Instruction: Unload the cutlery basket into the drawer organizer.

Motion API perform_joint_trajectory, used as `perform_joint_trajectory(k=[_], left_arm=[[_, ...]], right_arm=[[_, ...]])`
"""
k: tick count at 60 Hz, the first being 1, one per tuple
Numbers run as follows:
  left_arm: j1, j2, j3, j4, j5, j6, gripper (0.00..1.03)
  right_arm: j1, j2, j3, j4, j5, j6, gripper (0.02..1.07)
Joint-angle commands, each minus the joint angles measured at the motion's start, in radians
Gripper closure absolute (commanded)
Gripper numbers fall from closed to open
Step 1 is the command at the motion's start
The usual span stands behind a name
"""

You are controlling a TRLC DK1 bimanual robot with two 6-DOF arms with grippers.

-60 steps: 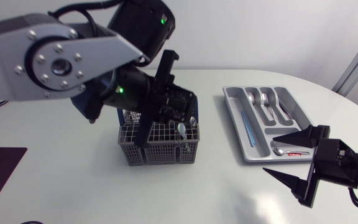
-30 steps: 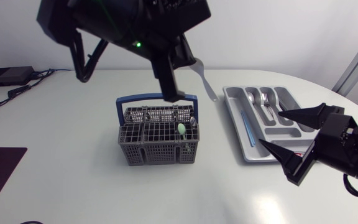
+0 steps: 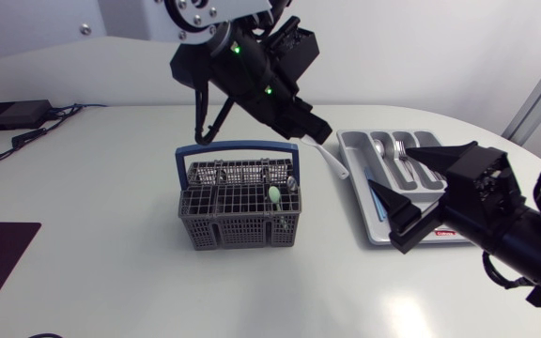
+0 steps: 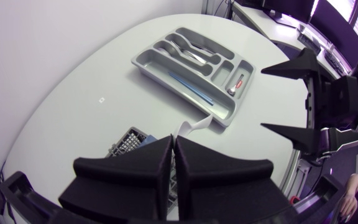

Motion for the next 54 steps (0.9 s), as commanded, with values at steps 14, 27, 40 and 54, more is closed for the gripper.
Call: perform_joint_trajectory(k=[14, 27, 40, 54], left_arm=[[-0.053, 0.044, 0.096, -0.019, 0.040, -0.117, 1.00], [-0.075, 0.053, 0.108, -0.060, 0.053, -0.138, 1.00], [-0.084, 0.056, 0.108, -0.083, 0.079, -0.157, 1.00], [-0.090, 0.056, 0.097, -0.086, 0.080, -0.163, 1.00]], right_arm=[[0.080, 0.118, 0.010, 0.067, 0.078, 0.013, 0.22], [0.140, 0.154, 0.004, 0.150, 0.193, -0.040, 0.30], [0.188, 0.217, 0.001, 0.218, 0.254, -0.076, 0.42], [0.223, 0.233, -0.005, 0.244, 0.306, -0.110, 0.64]])
